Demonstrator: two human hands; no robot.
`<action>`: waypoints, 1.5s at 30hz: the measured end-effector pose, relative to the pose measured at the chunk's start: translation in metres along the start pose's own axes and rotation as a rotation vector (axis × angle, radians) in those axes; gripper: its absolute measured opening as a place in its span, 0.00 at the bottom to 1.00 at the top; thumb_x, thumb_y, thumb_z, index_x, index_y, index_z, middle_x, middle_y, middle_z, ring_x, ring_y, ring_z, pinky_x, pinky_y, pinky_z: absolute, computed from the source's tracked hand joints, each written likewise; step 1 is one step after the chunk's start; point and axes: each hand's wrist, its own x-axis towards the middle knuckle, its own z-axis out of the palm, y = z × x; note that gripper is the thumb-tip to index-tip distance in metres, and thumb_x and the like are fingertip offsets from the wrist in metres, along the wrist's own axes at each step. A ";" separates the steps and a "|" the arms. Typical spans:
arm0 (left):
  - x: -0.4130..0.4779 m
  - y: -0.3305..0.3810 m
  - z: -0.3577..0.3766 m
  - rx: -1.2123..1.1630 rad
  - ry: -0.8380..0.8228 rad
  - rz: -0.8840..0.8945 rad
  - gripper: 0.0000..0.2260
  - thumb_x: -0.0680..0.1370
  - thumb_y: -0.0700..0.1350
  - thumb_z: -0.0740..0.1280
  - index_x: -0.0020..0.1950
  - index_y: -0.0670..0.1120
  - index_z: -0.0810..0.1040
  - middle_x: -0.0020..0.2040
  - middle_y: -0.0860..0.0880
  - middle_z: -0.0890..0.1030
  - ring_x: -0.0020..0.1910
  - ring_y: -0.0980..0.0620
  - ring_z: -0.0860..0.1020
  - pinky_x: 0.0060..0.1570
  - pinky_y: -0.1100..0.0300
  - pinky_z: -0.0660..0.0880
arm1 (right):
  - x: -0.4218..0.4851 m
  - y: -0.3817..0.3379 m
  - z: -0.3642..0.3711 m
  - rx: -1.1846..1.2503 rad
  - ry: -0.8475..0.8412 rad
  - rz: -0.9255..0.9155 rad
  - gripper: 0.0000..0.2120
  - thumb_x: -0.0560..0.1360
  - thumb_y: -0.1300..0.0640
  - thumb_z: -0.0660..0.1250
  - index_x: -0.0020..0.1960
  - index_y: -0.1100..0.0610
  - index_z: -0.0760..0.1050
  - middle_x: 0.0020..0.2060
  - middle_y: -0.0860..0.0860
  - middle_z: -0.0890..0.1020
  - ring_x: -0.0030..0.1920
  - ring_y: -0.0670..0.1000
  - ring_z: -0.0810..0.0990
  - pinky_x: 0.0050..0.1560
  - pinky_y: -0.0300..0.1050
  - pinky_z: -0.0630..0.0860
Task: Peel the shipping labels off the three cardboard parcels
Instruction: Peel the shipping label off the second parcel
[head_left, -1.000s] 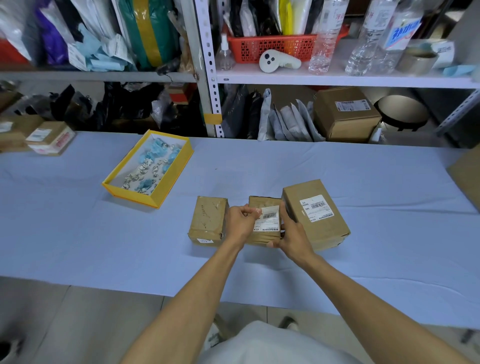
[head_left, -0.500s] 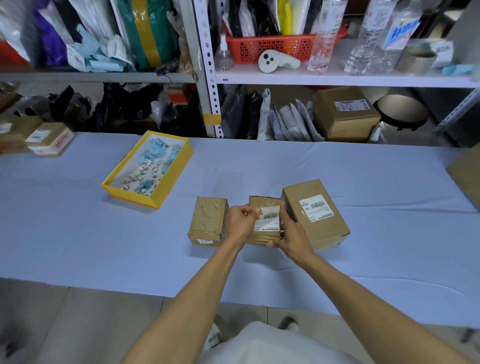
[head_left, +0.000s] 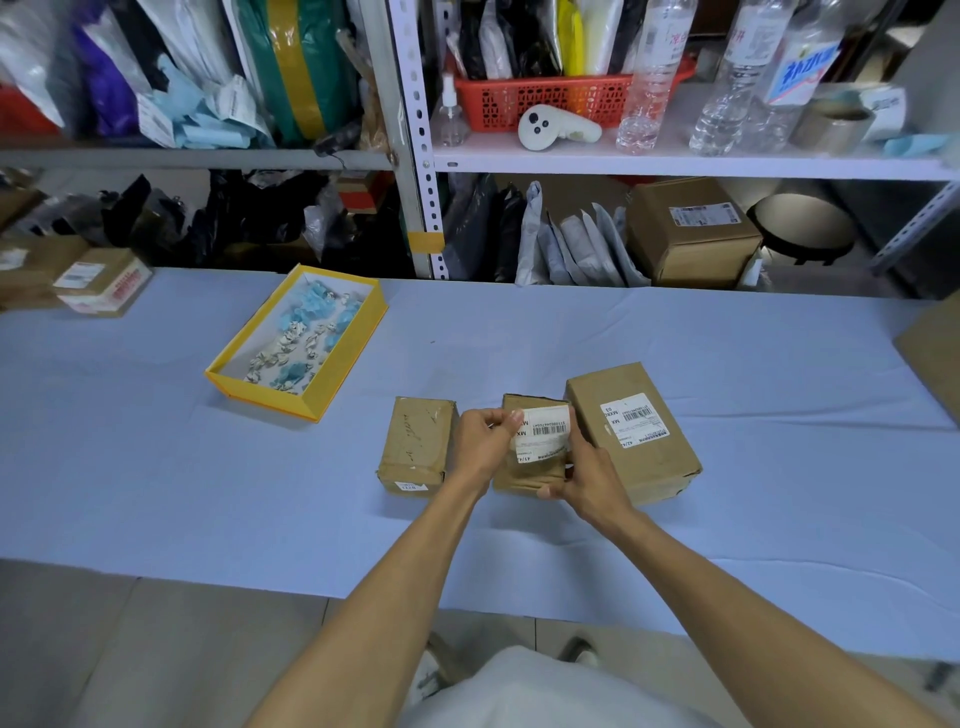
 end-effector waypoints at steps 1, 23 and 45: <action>-0.001 0.000 -0.001 0.005 0.006 -0.002 0.07 0.76 0.46 0.70 0.44 0.42 0.81 0.42 0.46 0.83 0.42 0.51 0.80 0.47 0.56 0.77 | 0.000 -0.001 0.001 0.000 0.003 -0.003 0.56 0.59 0.62 0.75 0.78 0.45 0.47 0.62 0.52 0.76 0.58 0.56 0.78 0.54 0.52 0.81; -0.018 -0.020 -0.012 -0.111 0.014 0.148 0.44 0.72 0.32 0.71 0.77 0.60 0.52 0.55 0.45 0.79 0.53 0.57 0.79 0.56 0.58 0.78 | 0.004 -0.022 -0.011 -0.097 -0.073 0.024 0.65 0.63 0.61 0.80 0.77 0.47 0.32 0.68 0.56 0.71 0.60 0.58 0.77 0.59 0.52 0.77; -0.012 -0.034 -0.021 -0.033 0.022 0.164 0.41 0.72 0.30 0.69 0.76 0.56 0.55 0.55 0.45 0.80 0.54 0.62 0.78 0.44 0.77 0.73 | 0.026 -0.037 -0.004 -0.045 0.180 0.044 0.18 0.80 0.58 0.60 0.69 0.53 0.68 0.44 0.54 0.79 0.43 0.52 0.79 0.42 0.41 0.70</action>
